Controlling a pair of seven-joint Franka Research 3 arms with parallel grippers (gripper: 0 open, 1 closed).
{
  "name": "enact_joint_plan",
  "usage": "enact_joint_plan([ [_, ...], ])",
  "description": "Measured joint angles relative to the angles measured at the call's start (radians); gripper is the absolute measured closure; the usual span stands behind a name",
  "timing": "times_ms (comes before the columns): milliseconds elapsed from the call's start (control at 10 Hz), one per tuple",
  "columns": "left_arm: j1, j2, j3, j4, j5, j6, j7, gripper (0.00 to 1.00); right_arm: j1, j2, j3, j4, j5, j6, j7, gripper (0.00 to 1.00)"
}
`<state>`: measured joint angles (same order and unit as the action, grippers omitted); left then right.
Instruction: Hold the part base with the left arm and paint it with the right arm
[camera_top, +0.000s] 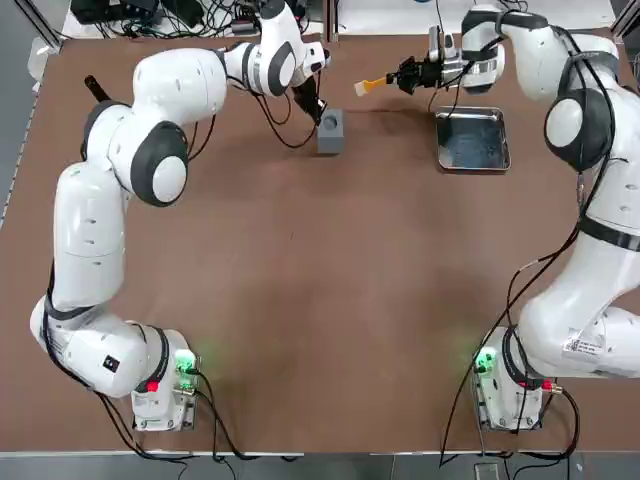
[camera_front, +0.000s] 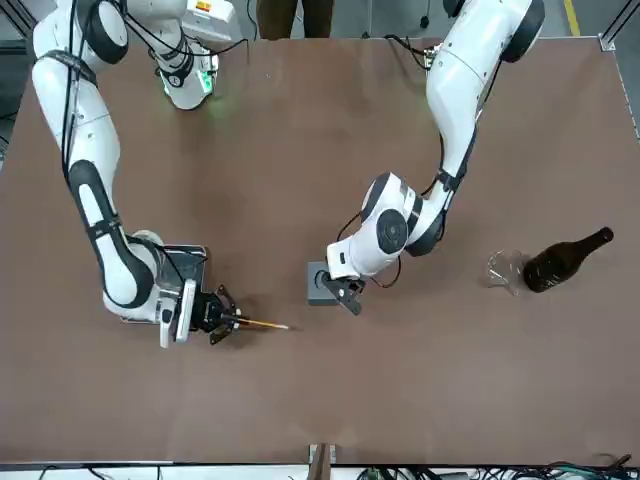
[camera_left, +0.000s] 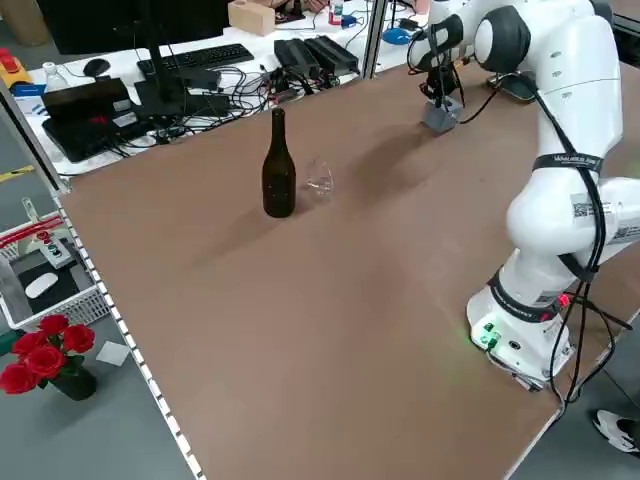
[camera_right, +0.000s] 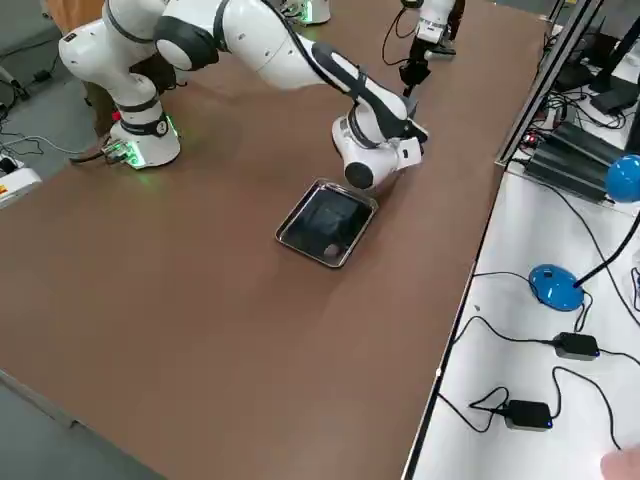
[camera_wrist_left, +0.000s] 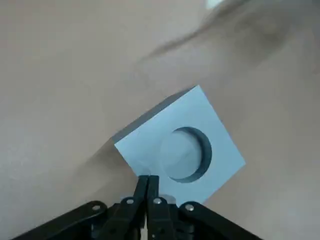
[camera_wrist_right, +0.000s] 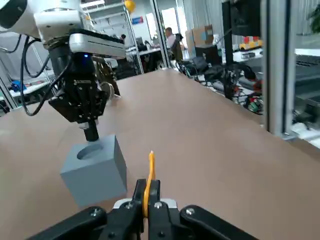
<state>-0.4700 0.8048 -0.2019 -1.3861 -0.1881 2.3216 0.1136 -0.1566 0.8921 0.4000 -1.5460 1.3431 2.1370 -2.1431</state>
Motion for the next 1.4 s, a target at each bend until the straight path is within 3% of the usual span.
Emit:
enact_joint_plan([
  [500,0.0,0.0,0.0,0.0,0.0,0.0,0.0,0.95,0.001,0.069,0.02,-0.028,0.049,-0.008,-0.123,0.96],
  [1400,0.0,0.0,0.0,0.0,0.0,0.0,0.0,0.95,0.0,0.077,0.062,-0.132,0.051,-0.052,-0.163,0.96],
])
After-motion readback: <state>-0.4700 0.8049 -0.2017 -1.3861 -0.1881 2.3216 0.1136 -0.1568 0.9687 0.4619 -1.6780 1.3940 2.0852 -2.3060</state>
